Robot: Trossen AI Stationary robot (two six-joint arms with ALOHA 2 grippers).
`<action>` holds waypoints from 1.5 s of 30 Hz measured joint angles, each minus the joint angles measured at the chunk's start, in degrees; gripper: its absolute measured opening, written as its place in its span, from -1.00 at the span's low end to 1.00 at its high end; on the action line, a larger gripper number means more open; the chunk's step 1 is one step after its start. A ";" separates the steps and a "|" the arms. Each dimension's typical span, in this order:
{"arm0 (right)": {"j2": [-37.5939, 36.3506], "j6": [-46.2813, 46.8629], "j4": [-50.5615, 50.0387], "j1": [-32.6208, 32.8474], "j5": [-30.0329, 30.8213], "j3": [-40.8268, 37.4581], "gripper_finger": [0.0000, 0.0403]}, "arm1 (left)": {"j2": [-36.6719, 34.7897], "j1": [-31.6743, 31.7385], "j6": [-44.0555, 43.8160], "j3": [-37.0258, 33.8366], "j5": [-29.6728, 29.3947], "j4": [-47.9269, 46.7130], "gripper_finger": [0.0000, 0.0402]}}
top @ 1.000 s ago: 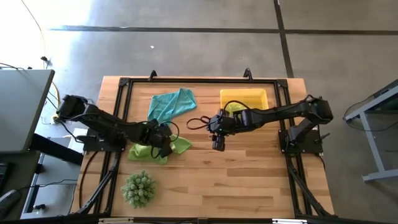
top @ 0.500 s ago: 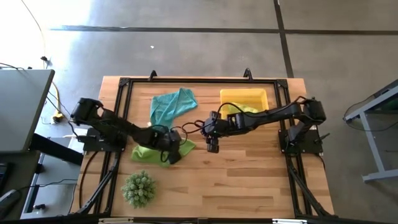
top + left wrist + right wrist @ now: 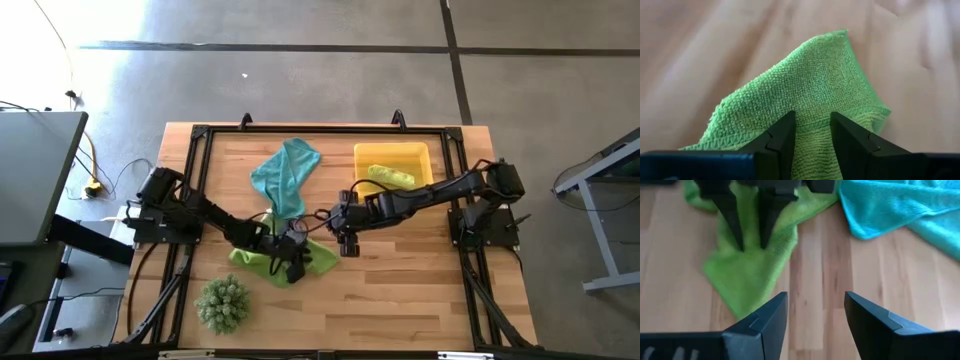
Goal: Roll microfiber towels into tight, uniform cylinder then place into a basket
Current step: Roll the green towel
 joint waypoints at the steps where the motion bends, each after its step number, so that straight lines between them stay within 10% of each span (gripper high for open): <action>1: 0.00 0.00 -0.23 0.39 0.02 0.00 -0.07 | -0.28 -0.06 0.54 0.34 1.70 -0.42 -0.44; 9: 0.82 0.05 -3.25 3.50 -0.02 0.00 -0.07 | -2.84 -1.81 1.91 3.51 8.27 0.18 -0.44; 45: 17.47 -13.63 10.42 12.47 -1.33 0.20 -0.07 | -5.43 -15.33 -6.54 3.97 2.84 -9.95 -0.44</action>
